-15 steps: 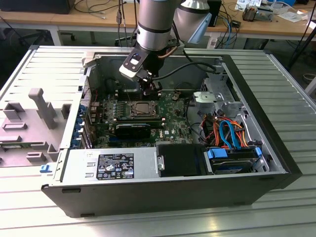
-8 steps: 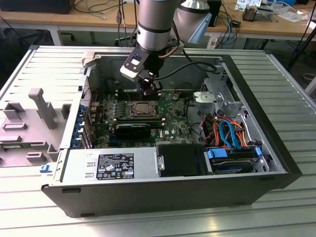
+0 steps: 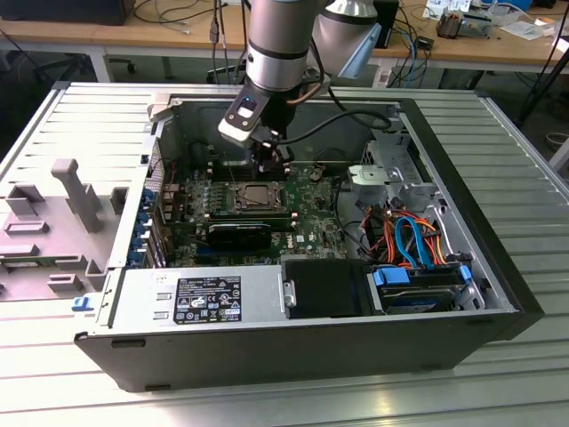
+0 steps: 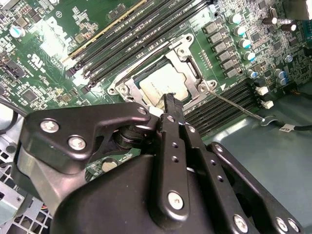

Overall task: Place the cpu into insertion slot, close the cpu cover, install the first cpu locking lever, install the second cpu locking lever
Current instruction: 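Install the first cpu locking lever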

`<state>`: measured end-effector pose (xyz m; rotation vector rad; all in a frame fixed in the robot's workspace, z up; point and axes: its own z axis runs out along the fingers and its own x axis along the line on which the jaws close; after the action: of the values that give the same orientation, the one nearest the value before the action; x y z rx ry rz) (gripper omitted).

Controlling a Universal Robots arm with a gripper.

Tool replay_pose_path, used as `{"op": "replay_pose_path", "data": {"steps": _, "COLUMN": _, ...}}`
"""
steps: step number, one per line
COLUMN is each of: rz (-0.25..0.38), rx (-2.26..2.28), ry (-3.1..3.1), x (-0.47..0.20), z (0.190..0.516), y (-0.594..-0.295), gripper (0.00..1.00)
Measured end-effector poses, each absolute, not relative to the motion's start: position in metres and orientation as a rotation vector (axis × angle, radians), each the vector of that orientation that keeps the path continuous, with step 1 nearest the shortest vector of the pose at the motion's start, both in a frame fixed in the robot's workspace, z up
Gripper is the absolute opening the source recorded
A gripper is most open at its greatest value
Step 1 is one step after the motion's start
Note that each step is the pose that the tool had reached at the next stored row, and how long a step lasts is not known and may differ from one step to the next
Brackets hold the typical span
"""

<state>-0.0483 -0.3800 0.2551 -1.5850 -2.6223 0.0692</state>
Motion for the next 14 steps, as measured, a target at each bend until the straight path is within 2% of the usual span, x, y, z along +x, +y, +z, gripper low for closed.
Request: {"op": "replay_pose_path", "data": {"steps": 14, "rz": 0.072, "rx": -1.518, "ry": -2.663, "x": -0.0483, "z": 0.2551, "y": -0.3800, "gripper": 0.11}}
